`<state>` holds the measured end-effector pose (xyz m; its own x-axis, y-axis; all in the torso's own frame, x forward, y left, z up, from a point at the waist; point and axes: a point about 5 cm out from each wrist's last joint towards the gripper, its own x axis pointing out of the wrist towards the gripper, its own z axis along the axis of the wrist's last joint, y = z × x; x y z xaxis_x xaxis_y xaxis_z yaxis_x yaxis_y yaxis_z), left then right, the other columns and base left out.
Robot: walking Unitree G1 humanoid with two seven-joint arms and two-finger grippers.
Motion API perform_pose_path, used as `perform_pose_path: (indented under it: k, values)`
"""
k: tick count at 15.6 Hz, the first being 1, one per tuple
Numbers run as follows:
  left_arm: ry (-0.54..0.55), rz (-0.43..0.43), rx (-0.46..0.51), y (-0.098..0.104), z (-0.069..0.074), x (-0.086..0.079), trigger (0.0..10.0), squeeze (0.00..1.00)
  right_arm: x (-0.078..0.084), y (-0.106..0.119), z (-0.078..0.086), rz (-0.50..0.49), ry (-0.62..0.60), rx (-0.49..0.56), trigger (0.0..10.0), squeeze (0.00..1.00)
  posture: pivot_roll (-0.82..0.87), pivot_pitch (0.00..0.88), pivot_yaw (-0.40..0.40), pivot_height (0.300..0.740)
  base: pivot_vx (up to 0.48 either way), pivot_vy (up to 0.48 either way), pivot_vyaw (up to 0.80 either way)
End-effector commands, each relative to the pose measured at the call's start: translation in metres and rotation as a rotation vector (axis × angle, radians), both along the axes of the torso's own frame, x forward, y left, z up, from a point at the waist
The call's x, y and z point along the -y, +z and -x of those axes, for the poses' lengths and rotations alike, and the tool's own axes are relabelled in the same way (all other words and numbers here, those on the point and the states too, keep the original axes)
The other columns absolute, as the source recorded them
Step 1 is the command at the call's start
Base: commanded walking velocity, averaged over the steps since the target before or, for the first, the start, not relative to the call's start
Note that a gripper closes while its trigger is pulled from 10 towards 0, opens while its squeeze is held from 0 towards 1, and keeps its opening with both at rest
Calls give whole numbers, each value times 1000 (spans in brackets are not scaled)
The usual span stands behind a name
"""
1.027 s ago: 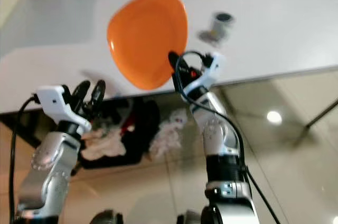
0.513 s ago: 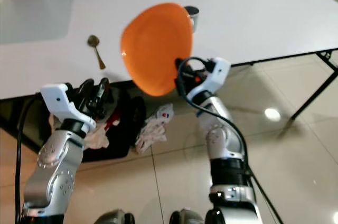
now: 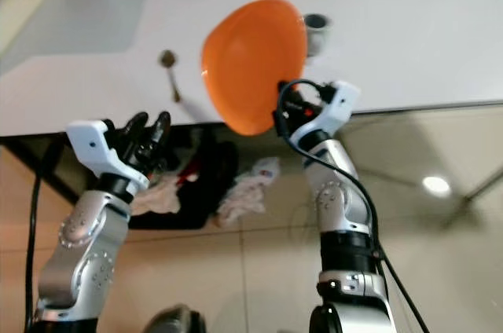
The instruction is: Setting the table
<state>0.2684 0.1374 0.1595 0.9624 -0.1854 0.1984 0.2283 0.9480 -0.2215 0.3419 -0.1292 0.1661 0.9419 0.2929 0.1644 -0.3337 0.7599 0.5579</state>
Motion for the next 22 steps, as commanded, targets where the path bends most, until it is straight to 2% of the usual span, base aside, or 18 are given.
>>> perform_pose_path:
  k: [1, 5, 8, 10, 11, 14, 16, 17, 18, 21, 22]
  values:
    - [5, -2, 10, 4, 0, -4, 10000, 0, -13, 12, 0, -27, 49, 50, 10000, 0, -61, 103, 13, 740, 480, 0, 0]
    - [5, -1, 14, 5, 1, -3, 10000, 0, -20, 14, 4, -38, 111, 59, 10000, 0, -60, 107, 11, 740, 471, 0, 0]
    - [11, 2, 16, 7, 1, -3, 10000, 0, -21, 11, 3, -36, 114, 25, 10000, 0, -63, 112, 9, 740, 465, 0, 0]
    - [63, 37, 23, 10, 0, -8, 10000, 0, -26, 5, 7, -42, 193, -43, 10000, 0, -66, 121, 10, 740, 0, 0, 0]
    - [84, 33, 26, 11, 0, -10, 10000, 0, -32, 4, 13, -38, 283, -50, 10000, 0, -68, 121, 10, 740, 0, 0, 0]
    - [138, 31, 20, 12, -1, -17, 10000, 0, -36, -3, 16, 10, 332, -99, 10000, 0, -69, 130, 9, 740, 0, 0, 0]
    - [224, 19, 24, 15, 0, -27, 10000, 0, -46, -11, 4, 30, 278, -178, 10000, 0, -69, 143, 8, 740, 0, 0, 0]
    - [304, -8, 29, 17, 3, -37, 10000, 0, -58, -13, -7, -21, 245, -219, 10000, 0, -57, 156, 2, 740, 0, 0, 0]
    - [335, -20, 28, 17, 5, -41, 10000, 0, -64, -10, -10, -55, 244, -223, 10000, 0, -52, 161, 0, 740, 0, 0, 0]
    - [361, -39, 23, 16, 10, -47, 10000, 0, -74, -4, -21, -120, 220, -247, 10000, 0, -38, 174, -3, 740, 0, 0, 0]
    - [361, -41, 16, 15, 13, -47, 10000, 0, -72, -4, -28, -123, 151, -269, 10000, 0, -30, 179, -6, 740, 0, 0, 0]
